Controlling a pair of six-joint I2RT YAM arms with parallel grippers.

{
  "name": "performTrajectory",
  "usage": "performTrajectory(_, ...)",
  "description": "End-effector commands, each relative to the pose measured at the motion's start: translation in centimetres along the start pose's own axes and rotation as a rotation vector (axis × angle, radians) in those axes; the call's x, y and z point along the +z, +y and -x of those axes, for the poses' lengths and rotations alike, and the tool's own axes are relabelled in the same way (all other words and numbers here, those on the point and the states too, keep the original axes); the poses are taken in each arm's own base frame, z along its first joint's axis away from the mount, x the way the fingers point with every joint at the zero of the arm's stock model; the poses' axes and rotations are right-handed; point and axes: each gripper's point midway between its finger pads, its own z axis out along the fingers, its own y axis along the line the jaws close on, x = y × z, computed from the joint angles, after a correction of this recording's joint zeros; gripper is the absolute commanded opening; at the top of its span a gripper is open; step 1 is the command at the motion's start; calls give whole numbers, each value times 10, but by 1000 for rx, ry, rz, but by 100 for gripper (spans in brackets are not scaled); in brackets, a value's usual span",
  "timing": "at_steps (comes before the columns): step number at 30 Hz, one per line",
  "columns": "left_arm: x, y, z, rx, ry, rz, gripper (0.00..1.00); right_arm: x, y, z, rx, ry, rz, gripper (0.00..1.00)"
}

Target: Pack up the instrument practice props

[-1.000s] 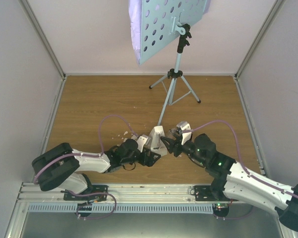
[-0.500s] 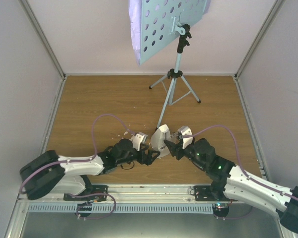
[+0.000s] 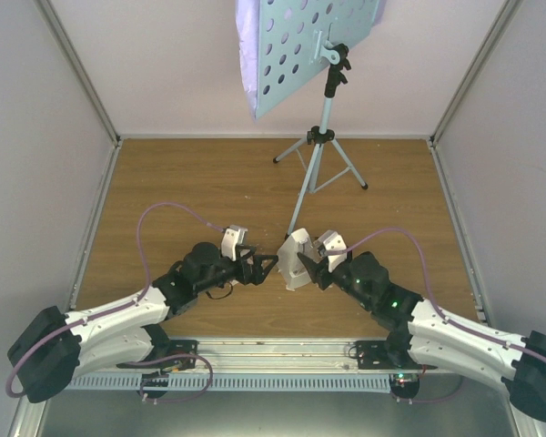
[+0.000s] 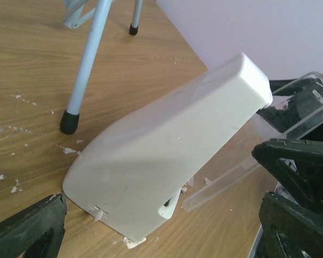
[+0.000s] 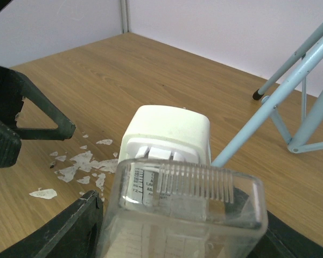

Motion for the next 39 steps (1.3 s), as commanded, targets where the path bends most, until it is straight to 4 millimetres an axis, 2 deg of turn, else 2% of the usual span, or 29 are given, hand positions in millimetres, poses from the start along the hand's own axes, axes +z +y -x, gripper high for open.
performTrajectory(1,0,-12,12,-2,-16,-46,98,3,4,10,-43,-66,9,54)
performTrajectory(5,3,-10,8,-6,-2,-43,98,8,14,10,-35,-64,66,54)
performTrajectory(14,5,-7,8,-10,2,-40,98,18,25,-3,-36,-31,116,54)
performTrajectory(18,5,-6,8,-13,3,-37,98,23,20,-10,-20,-9,79,53)
performTrajectory(22,4,-4,7,-15,4,-33,98,25,5,-18,13,34,-15,53)
performTrajectory(30,4,0,5,-24,3,-23,98,6,-9,-15,100,27,-80,53)
performTrajectory(35,5,2,2,-34,8,-22,98,0,-3,-15,149,17,-96,52)
performTrajectory(39,5,3,1,-40,10,-24,98,3,0,-22,163,31,-114,52)
